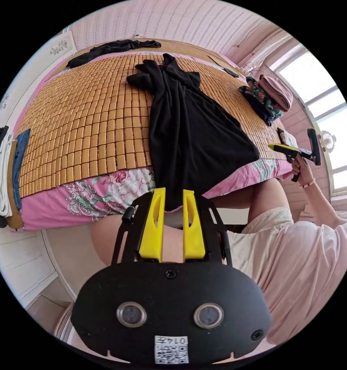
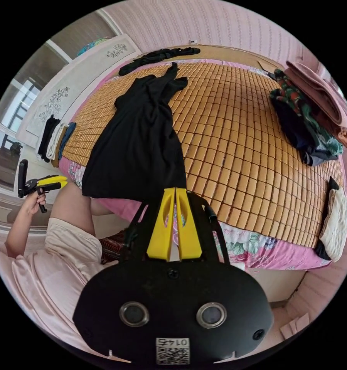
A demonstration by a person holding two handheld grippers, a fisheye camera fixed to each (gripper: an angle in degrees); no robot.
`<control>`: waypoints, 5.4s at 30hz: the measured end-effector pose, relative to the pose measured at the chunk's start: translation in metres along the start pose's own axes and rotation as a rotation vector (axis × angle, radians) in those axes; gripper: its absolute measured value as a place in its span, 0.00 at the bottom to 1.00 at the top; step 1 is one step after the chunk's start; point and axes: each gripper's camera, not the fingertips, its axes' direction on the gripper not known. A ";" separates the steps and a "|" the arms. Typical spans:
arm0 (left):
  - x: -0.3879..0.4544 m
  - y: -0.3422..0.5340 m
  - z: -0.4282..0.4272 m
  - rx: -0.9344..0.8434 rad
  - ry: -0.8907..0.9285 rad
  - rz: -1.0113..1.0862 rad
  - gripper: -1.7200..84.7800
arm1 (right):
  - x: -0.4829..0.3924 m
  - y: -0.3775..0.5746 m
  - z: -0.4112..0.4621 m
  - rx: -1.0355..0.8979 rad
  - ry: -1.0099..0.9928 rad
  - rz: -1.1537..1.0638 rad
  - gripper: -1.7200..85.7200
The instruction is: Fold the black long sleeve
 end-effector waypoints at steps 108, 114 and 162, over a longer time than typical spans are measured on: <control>0.132 0.116 -0.118 0.166 0.259 0.045 0.01 | -0.260 -0.159 0.089 -0.284 -0.273 -0.534 0.17; 0.109 0.122 -0.128 0.234 0.268 -0.028 0.01 | -0.213 -0.166 0.071 -0.262 -0.298 -0.466 0.02; 0.050 0.265 -0.511 1.298 0.160 0.247 0.01 | 0.100 0.103 -0.358 0.813 -0.938 -0.481 0.02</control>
